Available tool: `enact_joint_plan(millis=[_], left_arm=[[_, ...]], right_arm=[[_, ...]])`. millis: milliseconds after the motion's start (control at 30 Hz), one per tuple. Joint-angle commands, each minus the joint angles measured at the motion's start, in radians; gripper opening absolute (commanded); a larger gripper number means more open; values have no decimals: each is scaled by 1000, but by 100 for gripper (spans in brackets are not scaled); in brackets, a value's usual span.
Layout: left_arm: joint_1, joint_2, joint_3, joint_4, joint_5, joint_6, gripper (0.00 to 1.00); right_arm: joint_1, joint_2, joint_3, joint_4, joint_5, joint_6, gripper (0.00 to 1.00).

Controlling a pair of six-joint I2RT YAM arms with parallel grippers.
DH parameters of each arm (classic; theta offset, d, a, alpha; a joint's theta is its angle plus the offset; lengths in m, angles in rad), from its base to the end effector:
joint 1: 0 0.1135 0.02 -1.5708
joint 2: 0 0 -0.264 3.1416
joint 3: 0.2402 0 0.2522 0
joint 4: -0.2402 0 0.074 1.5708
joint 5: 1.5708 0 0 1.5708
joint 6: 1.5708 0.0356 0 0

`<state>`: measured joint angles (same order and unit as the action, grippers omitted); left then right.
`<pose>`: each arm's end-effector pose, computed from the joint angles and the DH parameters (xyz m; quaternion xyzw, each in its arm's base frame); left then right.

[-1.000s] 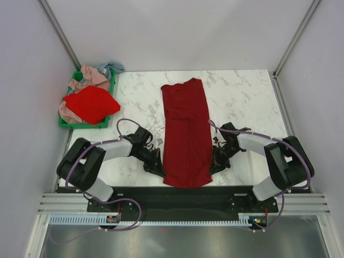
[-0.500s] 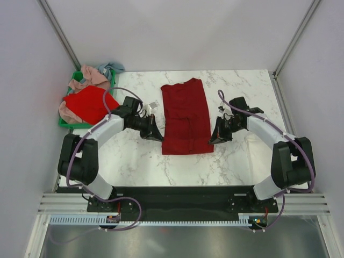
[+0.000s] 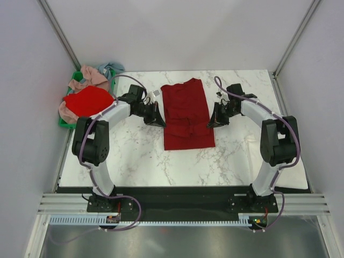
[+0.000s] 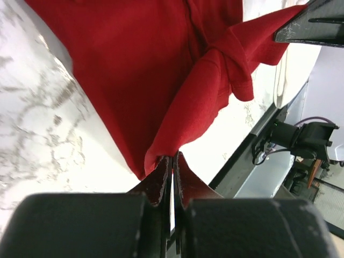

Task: Fold and stack the t-shirts

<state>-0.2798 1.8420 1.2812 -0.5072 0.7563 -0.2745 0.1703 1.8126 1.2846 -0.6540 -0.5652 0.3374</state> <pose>0.3568 -0.1279 0.2008 0.0942 0.8999 -0.4072 0.1245 0.3560 0.0806 0.2019 0.0250 0.9435 0.3114 0.1109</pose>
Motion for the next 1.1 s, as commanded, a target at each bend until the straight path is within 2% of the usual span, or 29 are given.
enact_joint_plan(millis=[0,333,367,467,500,533,567,600,700,767,867,1000,1067], left_arm=[[14,55,88,26,-18,55,2],[18,152,188,13,-61,55,2],[18,152,190,15,-69,54,5],[16,154,199,13,-112,47,20],[14,149,204,15,-124,52,21],[16,142,210,10,-149,58,24],[16,116,220,3,-170,63,32],[16,97,222,-8,-192,70,36],[16,5,185,-56,-261,81,46],[18,-41,117,-73,-250,71,58],[16,-93,12,-71,-167,18,65],[17,-78,-83,-67,-68,-20,75],[18,-66,-100,-62,-43,-28,75]], right_arm=[[-6,46,85,27,18,-49,0],[-11,209,235,37,31,-64,4],[-11,217,242,36,33,-64,5],[-11,225,255,34,39,-61,25],[-9,222,259,30,39,-64,33],[-15,208,260,27,34,-75,36],[-18,197,266,24,34,-84,41],[-25,180,275,14,39,-92,43],[-58,102,280,-28,51,-132,48],[-84,47,259,-56,48,-149,49],[-106,5,168,-96,13,-166,50],[-120,17,0,-78,-68,-118,50],[-127,31,-45,-59,-105,-94,51]])
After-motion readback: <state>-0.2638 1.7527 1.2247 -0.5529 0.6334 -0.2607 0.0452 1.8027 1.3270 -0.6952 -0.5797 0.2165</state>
